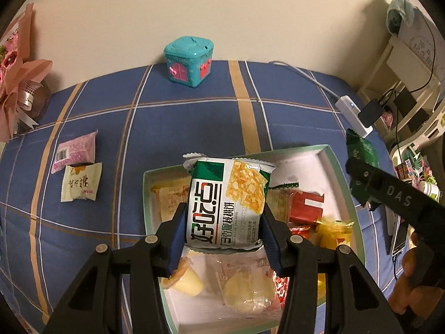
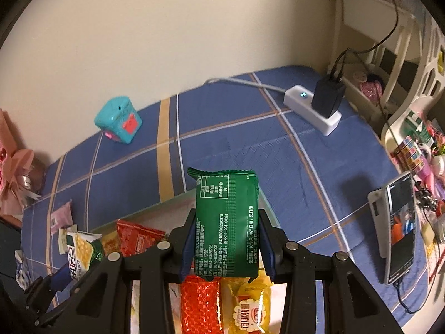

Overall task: Organize snacks
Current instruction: 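Carry the cracker bag with the left gripper while the right gripper carries the green packet over the tray, then open the left gripper releasing the cracker bag while the right gripper releases the green packet in the tray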

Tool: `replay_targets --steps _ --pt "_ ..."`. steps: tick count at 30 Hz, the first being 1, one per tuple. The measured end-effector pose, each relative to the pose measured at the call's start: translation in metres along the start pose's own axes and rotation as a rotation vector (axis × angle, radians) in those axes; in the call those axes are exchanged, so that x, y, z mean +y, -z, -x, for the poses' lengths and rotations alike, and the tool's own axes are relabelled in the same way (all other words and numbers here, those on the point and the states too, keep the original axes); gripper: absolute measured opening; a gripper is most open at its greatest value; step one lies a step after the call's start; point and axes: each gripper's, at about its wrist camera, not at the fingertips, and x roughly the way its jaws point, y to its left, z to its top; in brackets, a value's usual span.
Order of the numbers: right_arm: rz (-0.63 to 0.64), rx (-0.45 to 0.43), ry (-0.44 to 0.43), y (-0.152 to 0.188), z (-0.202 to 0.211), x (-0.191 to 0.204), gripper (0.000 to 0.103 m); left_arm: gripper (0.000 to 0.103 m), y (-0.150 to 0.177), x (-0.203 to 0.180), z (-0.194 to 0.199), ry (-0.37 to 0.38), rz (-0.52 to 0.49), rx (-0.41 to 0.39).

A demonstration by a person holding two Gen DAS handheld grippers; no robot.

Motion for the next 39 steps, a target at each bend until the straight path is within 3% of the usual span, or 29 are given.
replay_targets --steps 25,33,39 --pt "0.067 0.137 0.014 0.022 -0.05 0.019 0.043 0.051 0.012 0.003 -0.037 -0.008 0.012 0.103" --pt "0.071 0.157 0.018 0.024 -0.057 0.021 0.043 0.051 0.013 0.003 -0.042 0.011 0.027 0.135" --pt "0.078 0.127 0.015 0.02 -0.043 0.023 0.043 0.058 0.01 0.001 -0.032 0.031 0.03 0.127"
